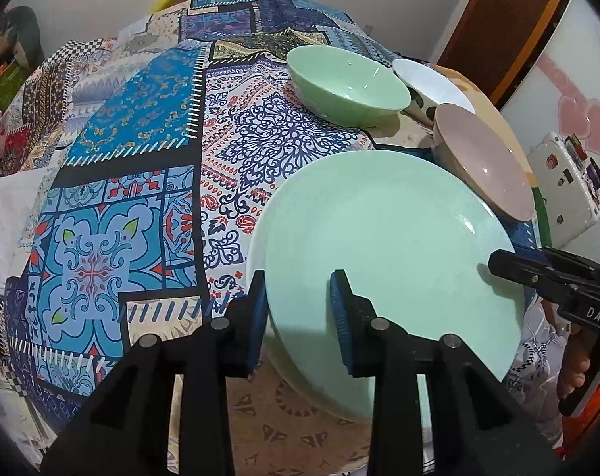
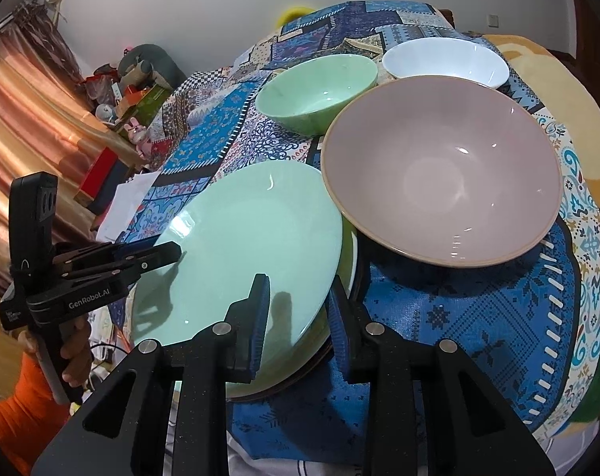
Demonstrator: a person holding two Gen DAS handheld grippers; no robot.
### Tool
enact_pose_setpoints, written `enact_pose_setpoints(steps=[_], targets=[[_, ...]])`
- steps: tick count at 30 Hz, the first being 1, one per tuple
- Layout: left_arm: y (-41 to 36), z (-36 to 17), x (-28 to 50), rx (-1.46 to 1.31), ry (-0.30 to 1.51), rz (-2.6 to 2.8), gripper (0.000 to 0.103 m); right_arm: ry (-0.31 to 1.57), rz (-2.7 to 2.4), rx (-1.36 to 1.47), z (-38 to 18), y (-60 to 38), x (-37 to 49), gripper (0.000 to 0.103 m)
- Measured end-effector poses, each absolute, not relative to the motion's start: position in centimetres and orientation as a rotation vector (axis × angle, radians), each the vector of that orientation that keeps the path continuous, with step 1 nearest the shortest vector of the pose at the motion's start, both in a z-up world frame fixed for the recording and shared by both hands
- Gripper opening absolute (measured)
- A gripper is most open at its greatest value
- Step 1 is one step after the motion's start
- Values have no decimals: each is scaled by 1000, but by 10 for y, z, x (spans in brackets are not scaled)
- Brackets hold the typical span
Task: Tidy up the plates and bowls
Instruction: 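Lower the pale green plate onto the white plate and open the left tool, then move the left tool to the pink bowl and grasp its rim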
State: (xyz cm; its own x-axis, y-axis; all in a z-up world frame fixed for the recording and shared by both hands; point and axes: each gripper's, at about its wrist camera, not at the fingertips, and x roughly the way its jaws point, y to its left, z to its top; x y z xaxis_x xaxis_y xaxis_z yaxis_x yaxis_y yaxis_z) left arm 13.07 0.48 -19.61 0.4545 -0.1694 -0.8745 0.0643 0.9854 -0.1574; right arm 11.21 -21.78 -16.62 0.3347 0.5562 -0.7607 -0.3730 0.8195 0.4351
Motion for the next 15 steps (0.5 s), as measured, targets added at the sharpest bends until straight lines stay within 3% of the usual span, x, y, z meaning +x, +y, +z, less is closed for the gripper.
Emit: enact_pose_setpoints(steps=[15], targets=[[0, -196, 125, -54, 1068, -134, 32, 1056, 578, 129, -163, -210, 110, 26]])
